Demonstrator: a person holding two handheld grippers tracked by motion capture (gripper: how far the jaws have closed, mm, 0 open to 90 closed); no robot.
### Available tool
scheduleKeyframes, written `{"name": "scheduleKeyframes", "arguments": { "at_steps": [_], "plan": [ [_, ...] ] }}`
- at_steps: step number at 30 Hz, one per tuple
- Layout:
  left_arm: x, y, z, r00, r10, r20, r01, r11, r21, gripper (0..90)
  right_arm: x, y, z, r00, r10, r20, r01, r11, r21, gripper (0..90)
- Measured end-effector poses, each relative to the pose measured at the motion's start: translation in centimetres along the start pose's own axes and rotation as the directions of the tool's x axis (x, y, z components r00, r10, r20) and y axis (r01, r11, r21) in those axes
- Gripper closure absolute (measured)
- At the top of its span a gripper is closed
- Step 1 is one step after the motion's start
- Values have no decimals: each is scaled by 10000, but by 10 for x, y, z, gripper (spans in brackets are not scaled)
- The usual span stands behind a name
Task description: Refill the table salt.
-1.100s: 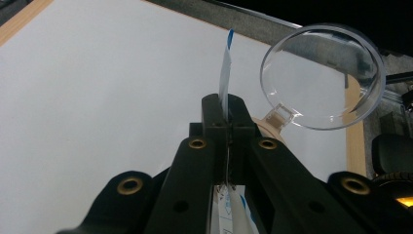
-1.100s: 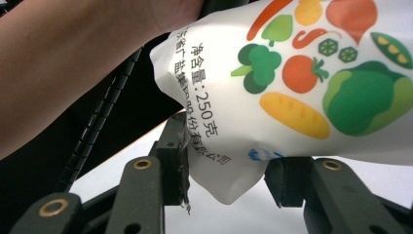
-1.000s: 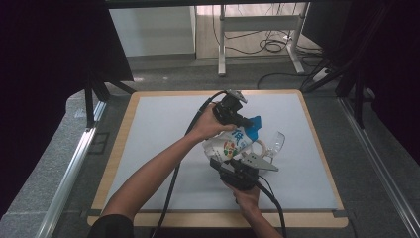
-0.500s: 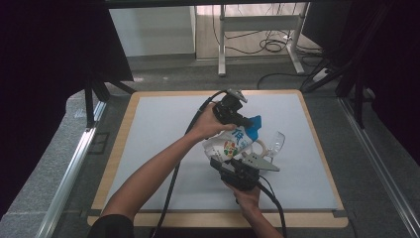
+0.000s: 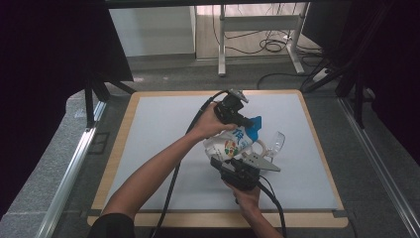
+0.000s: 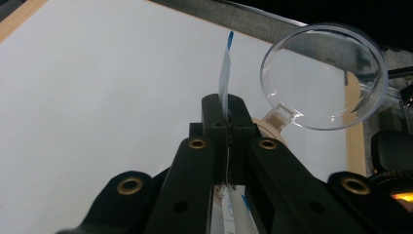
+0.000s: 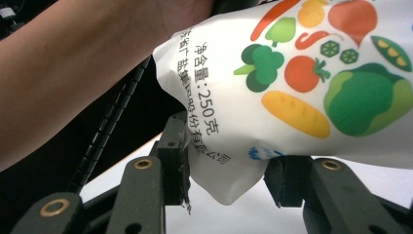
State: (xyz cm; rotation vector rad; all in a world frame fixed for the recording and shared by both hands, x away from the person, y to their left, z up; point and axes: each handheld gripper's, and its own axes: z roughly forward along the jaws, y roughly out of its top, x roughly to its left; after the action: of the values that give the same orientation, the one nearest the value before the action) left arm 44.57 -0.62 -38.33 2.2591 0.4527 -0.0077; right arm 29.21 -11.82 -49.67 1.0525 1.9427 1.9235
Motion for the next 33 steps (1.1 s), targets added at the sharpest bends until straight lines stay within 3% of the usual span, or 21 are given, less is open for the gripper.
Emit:
{"name": "scheduleKeyframes", "arguments": {
  "at_steps": [33],
  "plan": [
    [3, -1, 3, 10000, 37, -11, -37, 9999, 103, 900, 0, -1, 4, 9998, -74, 187, 75, 10000, -65, 580]
  ]
}}
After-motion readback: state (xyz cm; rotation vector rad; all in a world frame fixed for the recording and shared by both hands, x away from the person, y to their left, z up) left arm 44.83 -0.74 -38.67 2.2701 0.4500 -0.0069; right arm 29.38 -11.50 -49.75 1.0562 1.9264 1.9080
